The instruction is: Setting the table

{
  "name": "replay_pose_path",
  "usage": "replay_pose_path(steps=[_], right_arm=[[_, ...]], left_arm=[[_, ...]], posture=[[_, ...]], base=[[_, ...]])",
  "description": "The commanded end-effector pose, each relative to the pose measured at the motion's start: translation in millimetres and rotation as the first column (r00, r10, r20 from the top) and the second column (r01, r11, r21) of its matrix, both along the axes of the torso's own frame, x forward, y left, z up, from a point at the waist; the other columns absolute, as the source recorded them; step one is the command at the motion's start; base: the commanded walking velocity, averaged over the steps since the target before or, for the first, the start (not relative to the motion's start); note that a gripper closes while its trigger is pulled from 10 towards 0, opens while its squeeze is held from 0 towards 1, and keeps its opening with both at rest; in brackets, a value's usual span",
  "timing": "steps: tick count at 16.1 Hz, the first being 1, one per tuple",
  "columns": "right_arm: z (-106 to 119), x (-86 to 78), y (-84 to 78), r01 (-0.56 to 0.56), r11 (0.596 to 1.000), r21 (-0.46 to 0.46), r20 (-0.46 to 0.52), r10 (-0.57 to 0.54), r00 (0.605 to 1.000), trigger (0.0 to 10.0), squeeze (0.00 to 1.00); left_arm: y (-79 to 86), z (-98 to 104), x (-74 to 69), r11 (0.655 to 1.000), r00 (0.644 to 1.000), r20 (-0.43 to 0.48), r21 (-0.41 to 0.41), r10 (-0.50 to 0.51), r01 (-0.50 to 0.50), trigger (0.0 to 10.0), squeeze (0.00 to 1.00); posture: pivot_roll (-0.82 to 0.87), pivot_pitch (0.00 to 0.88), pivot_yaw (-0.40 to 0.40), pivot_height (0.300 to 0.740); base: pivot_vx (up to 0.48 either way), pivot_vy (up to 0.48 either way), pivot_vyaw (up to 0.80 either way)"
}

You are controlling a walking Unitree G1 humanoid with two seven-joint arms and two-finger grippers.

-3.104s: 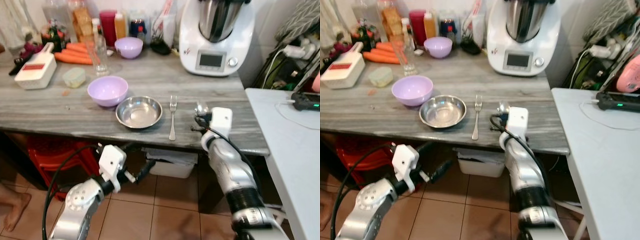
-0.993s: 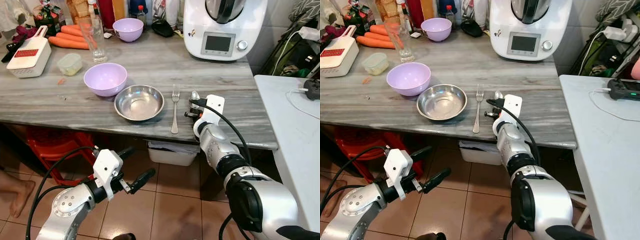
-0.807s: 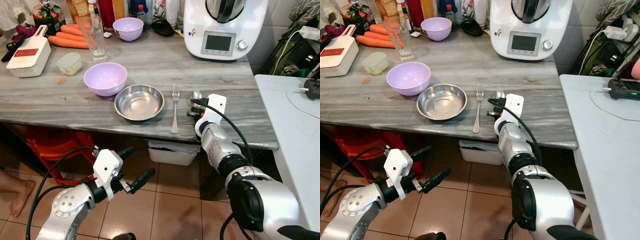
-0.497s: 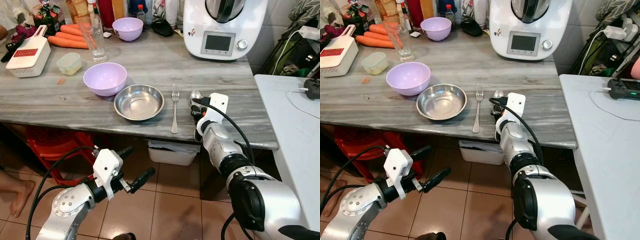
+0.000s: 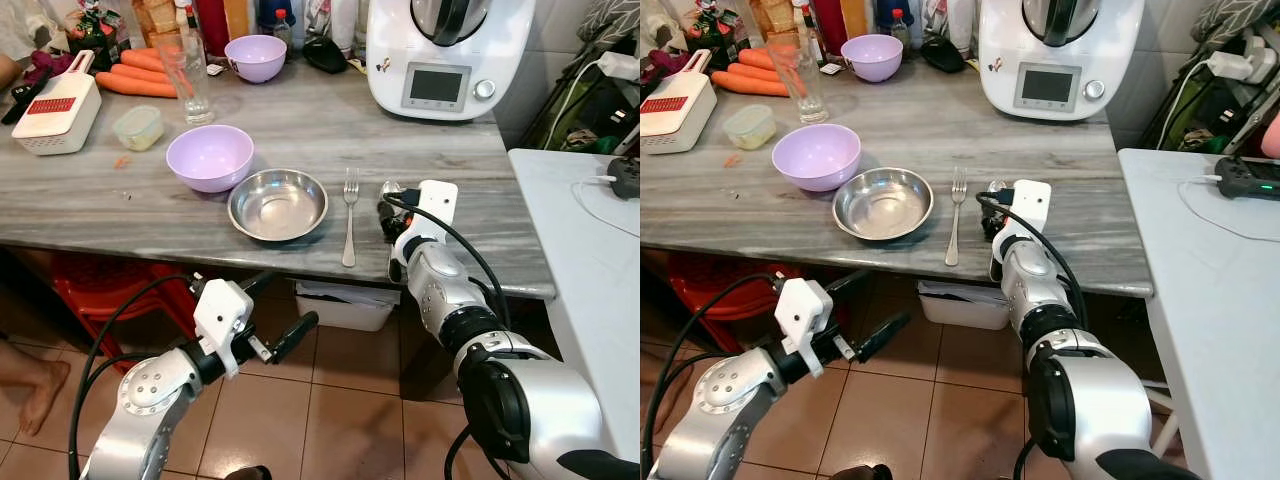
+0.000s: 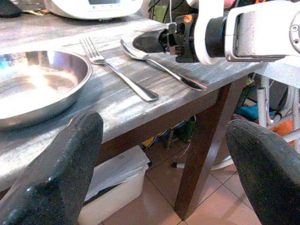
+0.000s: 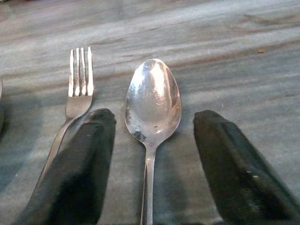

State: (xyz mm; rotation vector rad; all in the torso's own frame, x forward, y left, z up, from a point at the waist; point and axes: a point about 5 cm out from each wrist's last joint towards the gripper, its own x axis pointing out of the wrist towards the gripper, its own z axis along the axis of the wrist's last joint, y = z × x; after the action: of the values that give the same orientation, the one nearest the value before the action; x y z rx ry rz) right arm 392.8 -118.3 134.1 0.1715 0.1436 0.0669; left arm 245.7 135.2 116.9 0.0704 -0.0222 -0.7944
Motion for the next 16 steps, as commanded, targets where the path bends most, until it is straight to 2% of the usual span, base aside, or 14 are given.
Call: replay_pose_path(steps=[1, 8, 9, 10, 11, 13, 14, 15, 16], right_arm=[[3.2, 0.2, -3.8, 0.003, 1.0, -0.011, 0.034, -0.003, 0.999, 10.0, 1.0], [-12.6, -10.1, -8.0, 0.0, 0.999, -0.034, 0.048, 0.002, 0.999, 10.0, 1.0], [-27.2, -18.9, -14.9, 0.0, 0.998, -0.064, 0.029, 0.001, 1.0, 10.0, 1.0], [-32.6, -22.2, -17.7, 0.002, 0.998, -0.069, 0.018, -0.001, 1.0, 10.0, 0.96], [-34.5, -23.2, -19.0, 0.003, 0.997, -0.071, 0.013, -0.002, 1.0, 10.0, 0.8], [-36.3, -23.9, -21.3, 0.001, 0.997, -0.077, 0.003, -0.001, 1.0, 10.0, 0.68], [-35.5, -22.4, -21.1, -0.012, 0.996, -0.086, -0.009, 0.011, 1.0, 10.0, 0.11], [-34.8, -21.8, -20.9, -0.016, 0.996, -0.089, -0.01, 0.015, 1.0, 10.0, 0.0], [-30.7, -19.0, -19.1, -0.024, 0.995, -0.096, -0.008, 0.023, 1.0, 10.0, 0.0]], left_arm=[[-2.2, -1.9, 2.2, 1.0, 1.0, 0.003, 0.004, 0.008, -0.008, 10.0, 0.0], [-6.8, -0.4, 7.4, 0.999, 0.999, 0.031, -0.014, 0.036, -0.036, 10.0, 0.0], [-9.5, -1.2, 9.0, 0.999, 0.998, 0.037, -0.026, 0.048, -0.047, 10.0, 0.0], [-10.4, -1.6, 9.1, 0.998, 0.998, 0.039, -0.03, 0.051, -0.05, 10.0, 0.0], [-10.7, -2.0, 8.6, 0.998, 0.998, 0.039, -0.03, 0.051, -0.05, 10.0, 0.0], [-11.6, -2.5, 8.5, 0.998, 0.998, 0.039, -0.033, 0.05, -0.049, 10.0, 0.0], [-12.2, -2.3, 8.1, 0.998, 0.998, 0.041, -0.034, 0.046, -0.045, 10.0, 0.0], [-12.4, -2.0, 7.8, 0.998, 0.998, 0.042, -0.034, 0.045, -0.043, 10.0, 0.0], [-12.4, 0.1, 7.4, 0.999, 0.998, 0.048, -0.039, 0.039, -0.038, 10.0, 0.0]], posture=[[0.1, 0.091, -0.015, 0.74], [0.07, 0.072, -0.026, 0.74], [0.07, 0.066, -0.034, 0.74], [0.07, 0.066, -0.034, 0.74], [0.07, 0.066, -0.034, 0.74], [0.06, 0.065, -0.033, 0.74], [0.06, 0.066, -0.031, 0.74], [0.06, 0.068, -0.032, 0.74], [0.07, 0.075, -0.031, 0.74]], base=[[0.0, 0.0, 0.0], [0.0, 0.0, 0.0], [0.0, 0.0, 0.0], [0.0, 0.0, 0.0], [0.0, 0.0, 0.0], [0.0, 0.0, 0.0], [0.0, 0.0, 0.0], [0.0, 0.0, 0.0], [0.0, 0.0, 0.0]])
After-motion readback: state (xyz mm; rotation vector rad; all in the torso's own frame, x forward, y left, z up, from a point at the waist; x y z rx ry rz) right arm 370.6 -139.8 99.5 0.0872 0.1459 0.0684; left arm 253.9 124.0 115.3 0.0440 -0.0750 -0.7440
